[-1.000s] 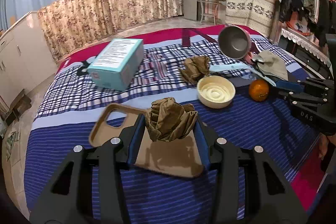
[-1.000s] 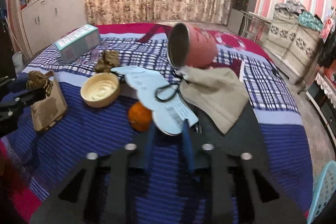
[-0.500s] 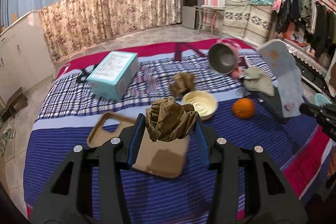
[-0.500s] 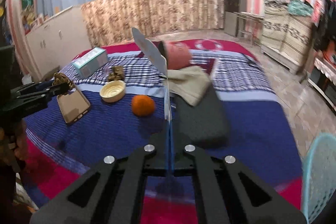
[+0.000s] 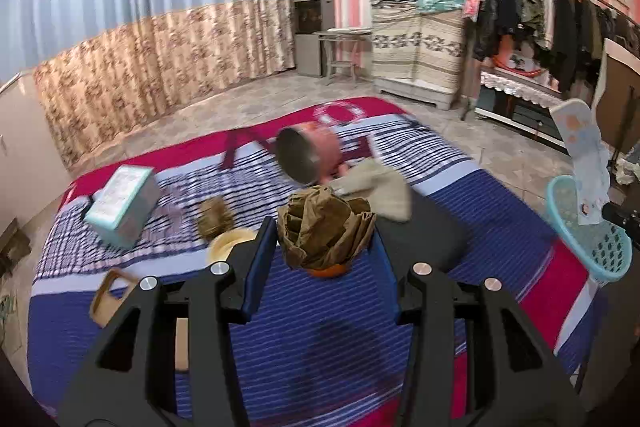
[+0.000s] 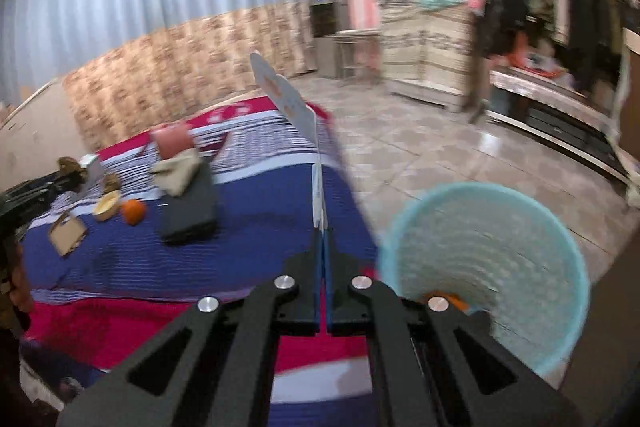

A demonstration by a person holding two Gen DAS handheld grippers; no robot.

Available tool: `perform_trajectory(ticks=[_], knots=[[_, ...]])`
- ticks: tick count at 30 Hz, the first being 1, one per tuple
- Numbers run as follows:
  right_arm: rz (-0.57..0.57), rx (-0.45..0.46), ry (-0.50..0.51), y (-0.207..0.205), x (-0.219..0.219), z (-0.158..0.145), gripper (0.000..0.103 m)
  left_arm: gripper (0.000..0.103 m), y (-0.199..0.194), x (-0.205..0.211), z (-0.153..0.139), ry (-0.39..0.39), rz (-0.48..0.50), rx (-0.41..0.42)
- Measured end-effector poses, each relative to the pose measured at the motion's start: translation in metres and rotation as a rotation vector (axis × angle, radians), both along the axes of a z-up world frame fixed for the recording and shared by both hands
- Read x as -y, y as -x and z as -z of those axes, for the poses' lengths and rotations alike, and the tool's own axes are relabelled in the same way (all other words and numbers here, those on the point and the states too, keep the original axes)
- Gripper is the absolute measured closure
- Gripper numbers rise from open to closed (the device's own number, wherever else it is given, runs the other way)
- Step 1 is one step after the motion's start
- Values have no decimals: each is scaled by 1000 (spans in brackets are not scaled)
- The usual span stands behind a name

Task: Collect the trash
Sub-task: 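Carry the brown bag and white card over the basket with both tools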

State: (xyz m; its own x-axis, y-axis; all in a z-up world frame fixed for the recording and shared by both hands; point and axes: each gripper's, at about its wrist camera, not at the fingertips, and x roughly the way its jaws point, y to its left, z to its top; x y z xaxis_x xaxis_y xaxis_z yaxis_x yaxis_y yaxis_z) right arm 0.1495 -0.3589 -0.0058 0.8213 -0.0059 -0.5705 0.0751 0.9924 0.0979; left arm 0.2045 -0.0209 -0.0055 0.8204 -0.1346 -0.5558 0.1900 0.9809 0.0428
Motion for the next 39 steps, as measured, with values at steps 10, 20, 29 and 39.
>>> perform_trajectory(ticks=[10, 20, 29, 39], knots=[[254, 3, -16, 33, 101, 8, 102, 58, -7, 97, -7, 29, 115, 8], [334, -17, -40, 35, 141, 19, 102, 58, 0, 194, 0, 11, 249, 20], [366, -30, -83, 39, 161, 29, 102, 58, 11, 259, 13, -9, 356, 15], [386, -35, -123, 42, 172, 36, 102, 58, 9, 292, 28, -1, 402, -13]])
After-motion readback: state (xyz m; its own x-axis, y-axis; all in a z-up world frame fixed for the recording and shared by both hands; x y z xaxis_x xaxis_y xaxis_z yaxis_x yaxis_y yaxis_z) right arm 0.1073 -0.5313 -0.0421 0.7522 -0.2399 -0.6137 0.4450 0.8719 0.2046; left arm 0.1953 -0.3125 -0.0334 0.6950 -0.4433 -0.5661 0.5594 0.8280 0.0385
